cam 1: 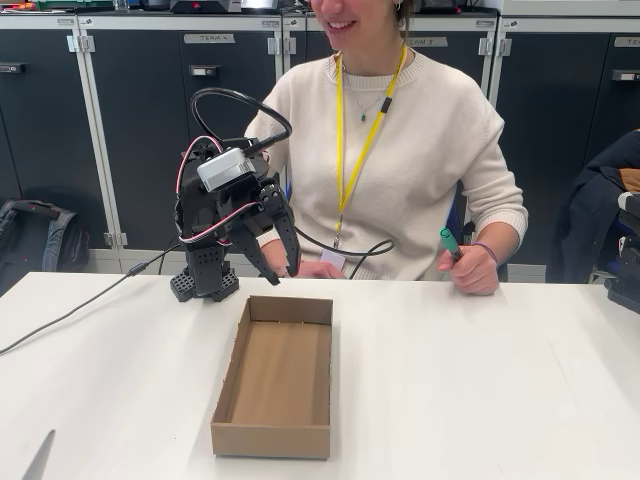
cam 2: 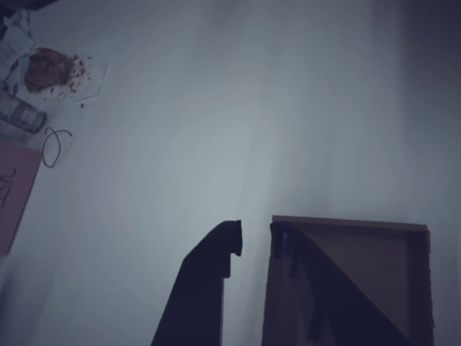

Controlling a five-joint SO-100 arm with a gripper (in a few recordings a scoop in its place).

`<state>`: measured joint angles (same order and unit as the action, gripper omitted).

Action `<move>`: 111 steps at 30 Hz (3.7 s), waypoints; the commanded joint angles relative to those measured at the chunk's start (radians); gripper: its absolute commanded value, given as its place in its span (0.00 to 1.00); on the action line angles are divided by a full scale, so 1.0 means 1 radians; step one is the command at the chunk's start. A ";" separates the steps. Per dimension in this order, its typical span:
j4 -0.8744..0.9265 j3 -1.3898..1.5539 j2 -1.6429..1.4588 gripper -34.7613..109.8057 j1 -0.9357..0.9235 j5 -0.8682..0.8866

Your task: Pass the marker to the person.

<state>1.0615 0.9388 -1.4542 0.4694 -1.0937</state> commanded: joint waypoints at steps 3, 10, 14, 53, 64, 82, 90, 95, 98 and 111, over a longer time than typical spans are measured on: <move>-0.012 -0.025 -0.086 0.30 -0.003 -0.002; -0.021 -0.014 -0.087 0.30 -0.011 0.000; 0.005 -0.017 -0.091 0.30 -0.021 0.002; -0.066 0.087 -0.124 0.30 -0.041 -0.015; -0.067 0.104 -0.144 0.30 -0.051 -0.034; -0.051 0.109 -0.149 0.29 -0.057 -0.041; -0.044 0.110 -0.152 0.30 -0.054 -0.038; -0.048 0.107 -0.153 0.30 -0.054 -0.038; -0.046 0.107 -0.155 0.30 -0.054 -0.038; -0.054 0.110 -0.156 0.30 -0.058 -0.044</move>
<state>1.0155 1.0554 -1.5202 0.4188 -1.1305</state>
